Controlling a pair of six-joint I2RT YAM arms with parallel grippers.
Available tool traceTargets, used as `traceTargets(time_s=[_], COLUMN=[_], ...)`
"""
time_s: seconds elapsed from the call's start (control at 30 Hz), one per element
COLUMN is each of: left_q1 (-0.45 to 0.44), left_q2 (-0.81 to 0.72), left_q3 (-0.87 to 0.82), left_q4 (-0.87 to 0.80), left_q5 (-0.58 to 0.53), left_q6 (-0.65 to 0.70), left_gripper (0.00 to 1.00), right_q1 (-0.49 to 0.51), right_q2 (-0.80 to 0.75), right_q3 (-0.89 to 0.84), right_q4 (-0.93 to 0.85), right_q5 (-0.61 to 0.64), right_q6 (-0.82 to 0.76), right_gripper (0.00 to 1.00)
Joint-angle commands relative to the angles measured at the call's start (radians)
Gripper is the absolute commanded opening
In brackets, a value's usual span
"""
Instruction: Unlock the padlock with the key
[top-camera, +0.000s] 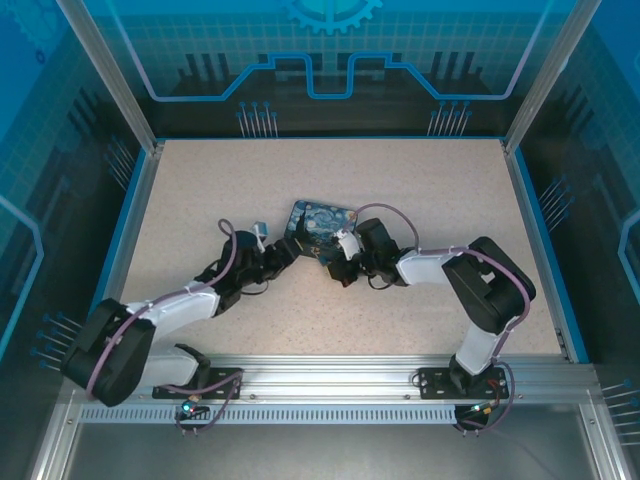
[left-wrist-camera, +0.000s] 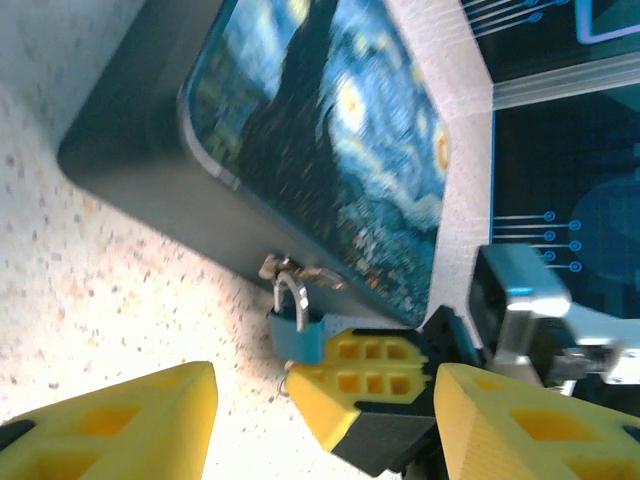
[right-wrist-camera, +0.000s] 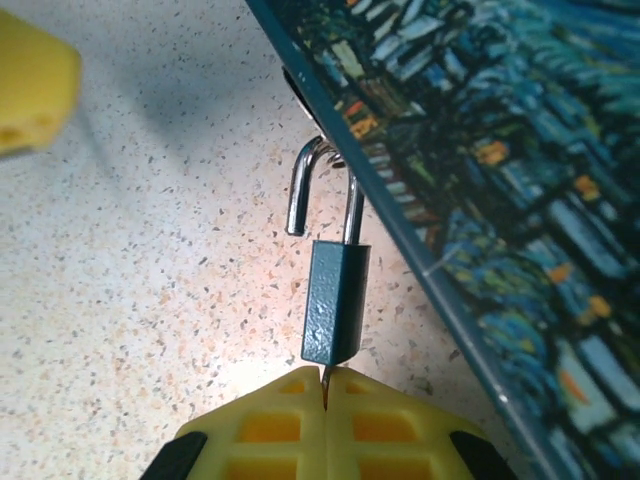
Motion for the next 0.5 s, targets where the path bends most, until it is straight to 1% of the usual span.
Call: traceTargets(time_s=[0.0,0.1,0.23,0.33,0.47], left_q1=[0.045,0.09,0.144,0.159,0.163], left_q2=[-0.055,-0.069,-0.057,-0.034,0.016], left_q3=[0.051,0.076,0.117,0.174,0.251], left_q4=[-0.131,-0.163,-0.174,-0.204,-0.232], left_q5=[-0.008,0.017,0.049,0.058,0.063], left_q6=[0.108,0.132,0.165,0.217,0.274], left_gripper=[0.61,0.62,0.64,0.64,0.65], right_q1=[-0.035,-0.073,-0.111,-0.129,-0.152], right_q2=[0.016,0.029,0.04,0.043,0.018], right_q3=[-0.017,-0.031,-0.044,-0.055,-0.071], right_q4=[0.037,0.073,0.088,0.11,0.067], right_q5=[-0.09,-0.136,-0.148,-0.162,-0.135], right_q6=[0.098,0.149,0.193,0.215,0.204], right_gripper=[0.0,0.03,0.09,0.19,0.31])
